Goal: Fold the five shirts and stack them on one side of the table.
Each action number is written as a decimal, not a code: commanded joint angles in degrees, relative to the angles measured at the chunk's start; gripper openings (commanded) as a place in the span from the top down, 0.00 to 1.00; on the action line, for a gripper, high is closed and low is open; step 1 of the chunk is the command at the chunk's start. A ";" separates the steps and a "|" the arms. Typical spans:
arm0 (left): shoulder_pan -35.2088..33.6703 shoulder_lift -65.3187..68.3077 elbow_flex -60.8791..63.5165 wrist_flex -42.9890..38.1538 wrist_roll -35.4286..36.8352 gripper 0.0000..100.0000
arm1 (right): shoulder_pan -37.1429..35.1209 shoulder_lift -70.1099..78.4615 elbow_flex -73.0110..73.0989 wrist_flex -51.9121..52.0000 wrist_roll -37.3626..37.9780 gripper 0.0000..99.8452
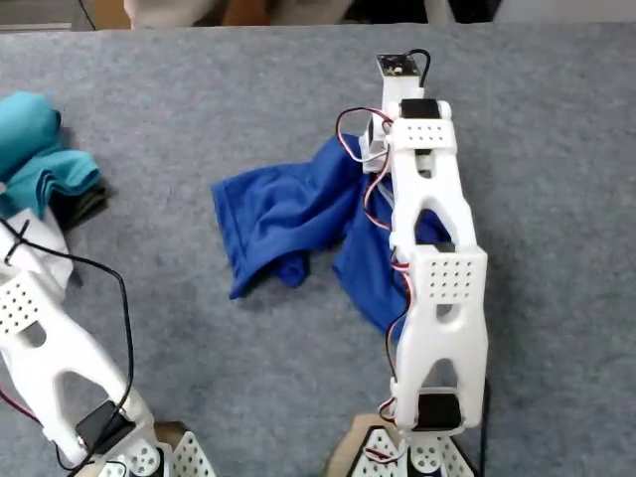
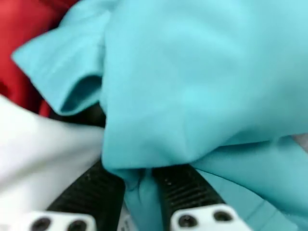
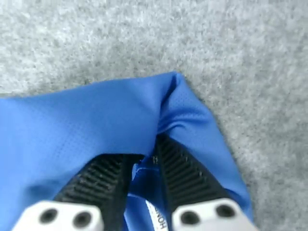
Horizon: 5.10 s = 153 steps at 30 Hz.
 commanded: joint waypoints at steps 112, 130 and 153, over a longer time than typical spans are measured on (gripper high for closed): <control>41.23 -65.45 52.66 12.92 8.18 0.98 | 2.24 -31.78 -5.23 27.69 17.76 0.87; 37.36 -76.62 52.75 15.12 8.18 0.98 | -7.78 -59.21 36.44 27.25 18.20 0.69; 35.69 -77.05 71.30 5.10 8.09 0.98 | -23.78 -76.88 80.84 10.37 20.22 0.95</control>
